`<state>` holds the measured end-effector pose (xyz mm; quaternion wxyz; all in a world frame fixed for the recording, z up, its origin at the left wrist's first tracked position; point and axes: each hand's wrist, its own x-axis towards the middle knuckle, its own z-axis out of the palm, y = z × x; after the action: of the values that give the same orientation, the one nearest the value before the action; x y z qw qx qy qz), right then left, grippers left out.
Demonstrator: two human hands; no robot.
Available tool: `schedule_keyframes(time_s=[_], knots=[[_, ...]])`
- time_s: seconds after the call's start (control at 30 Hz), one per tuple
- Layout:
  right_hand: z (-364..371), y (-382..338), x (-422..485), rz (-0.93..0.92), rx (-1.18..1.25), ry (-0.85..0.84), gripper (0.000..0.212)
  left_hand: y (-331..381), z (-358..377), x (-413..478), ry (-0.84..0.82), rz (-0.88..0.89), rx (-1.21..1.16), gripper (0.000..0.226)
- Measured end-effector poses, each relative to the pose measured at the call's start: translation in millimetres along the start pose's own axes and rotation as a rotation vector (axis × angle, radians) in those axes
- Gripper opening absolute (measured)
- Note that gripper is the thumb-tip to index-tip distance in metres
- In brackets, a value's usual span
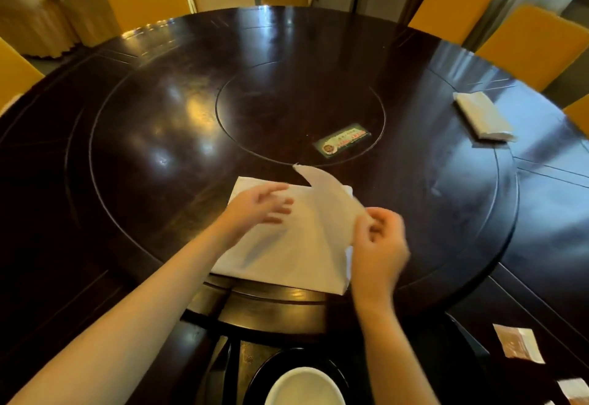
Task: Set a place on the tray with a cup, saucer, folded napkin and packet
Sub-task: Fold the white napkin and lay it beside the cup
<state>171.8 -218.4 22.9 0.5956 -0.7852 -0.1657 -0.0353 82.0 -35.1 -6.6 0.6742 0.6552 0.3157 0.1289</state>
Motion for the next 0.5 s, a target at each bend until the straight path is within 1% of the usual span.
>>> schedule_keyframes(time_s=[0.03, 0.13, 0.2, 0.23, 0.3, 0.43, 0.5], knots=[[-15.1, 6.1, 10.6, 0.021, 0.017, 0.067, 0.009, -11.0, -3.3, -13.9, -0.024, 0.071, 0.17, 0.03], [-56.3, 31.8, 31.9, 0.075, 0.045, 0.178, 0.009, -44.4, -9.7, -52.4, -0.226, 0.169, 0.594, 0.035], [-76.4, 51.4, 36.5, 0.129, 0.018, 0.218, 0.01, -62.2, -8.1, -63.7, -0.267, 0.275, 0.803, 0.045], [-84.4, 61.9, 37.0, 0.163, 0.0, 0.23, 0.011, -68.1, -6.1, -65.4, -0.25, 0.324, 0.862, 0.048], [-96.8, 82.9, 33.6, 0.229, -0.028, 0.209, 0.012, -73.8, -2.6, -66.3, -0.192, 0.411, 0.946, 0.045], [-113.1, 113.8, 20.7, 0.329, -0.044, 0.076, 0.015, -70.2, 1.2, -68.4, -0.09, 0.625, 1.177, 0.027], [-120.3, 121.6, 16.4, 0.335, -0.042, 0.017, 0.017, -66.4, -1.0, -71.7, -0.031, 0.686, 1.287, 0.03]])
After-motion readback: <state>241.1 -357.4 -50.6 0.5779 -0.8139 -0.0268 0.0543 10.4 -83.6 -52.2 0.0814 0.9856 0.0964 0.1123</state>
